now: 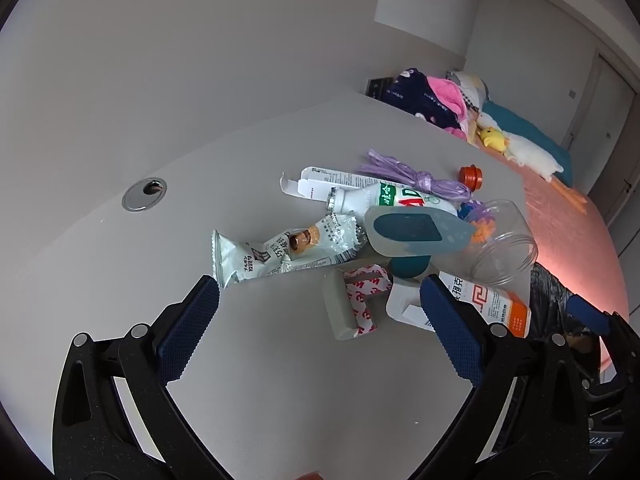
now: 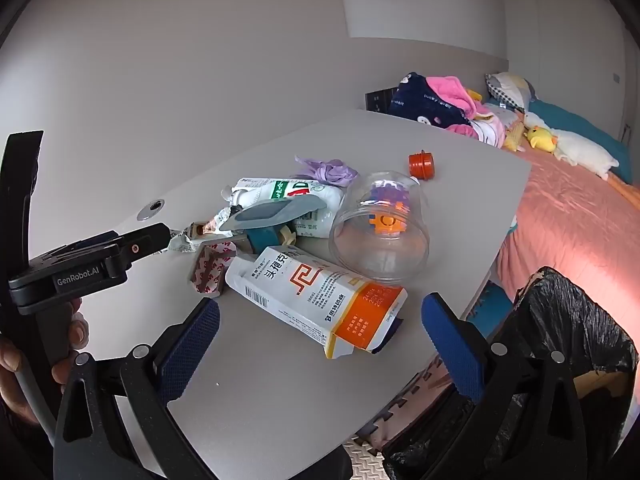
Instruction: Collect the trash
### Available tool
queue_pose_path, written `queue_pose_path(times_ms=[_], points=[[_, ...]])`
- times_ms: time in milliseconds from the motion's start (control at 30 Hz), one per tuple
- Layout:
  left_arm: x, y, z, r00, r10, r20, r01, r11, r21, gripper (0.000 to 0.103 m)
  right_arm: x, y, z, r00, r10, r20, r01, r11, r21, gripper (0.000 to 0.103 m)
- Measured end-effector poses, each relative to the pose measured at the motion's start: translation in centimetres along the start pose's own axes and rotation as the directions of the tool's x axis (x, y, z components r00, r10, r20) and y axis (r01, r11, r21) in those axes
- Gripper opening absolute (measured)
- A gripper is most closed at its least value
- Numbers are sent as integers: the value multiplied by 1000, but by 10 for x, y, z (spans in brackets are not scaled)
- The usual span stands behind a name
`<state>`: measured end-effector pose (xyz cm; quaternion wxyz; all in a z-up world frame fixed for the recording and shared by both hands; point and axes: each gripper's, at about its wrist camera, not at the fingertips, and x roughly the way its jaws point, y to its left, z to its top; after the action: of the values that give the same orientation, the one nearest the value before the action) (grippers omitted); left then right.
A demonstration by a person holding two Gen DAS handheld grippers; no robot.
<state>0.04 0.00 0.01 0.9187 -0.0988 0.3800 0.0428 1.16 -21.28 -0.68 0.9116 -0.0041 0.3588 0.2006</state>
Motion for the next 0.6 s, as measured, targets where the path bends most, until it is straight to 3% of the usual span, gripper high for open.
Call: queue_pose_path(times_ms=[600], points=[[-2, -1, 1, 999, 30, 18, -31, 999, 24, 97, -2, -2, 0, 1000, -2, -1, 2, 1000, 0, 100]])
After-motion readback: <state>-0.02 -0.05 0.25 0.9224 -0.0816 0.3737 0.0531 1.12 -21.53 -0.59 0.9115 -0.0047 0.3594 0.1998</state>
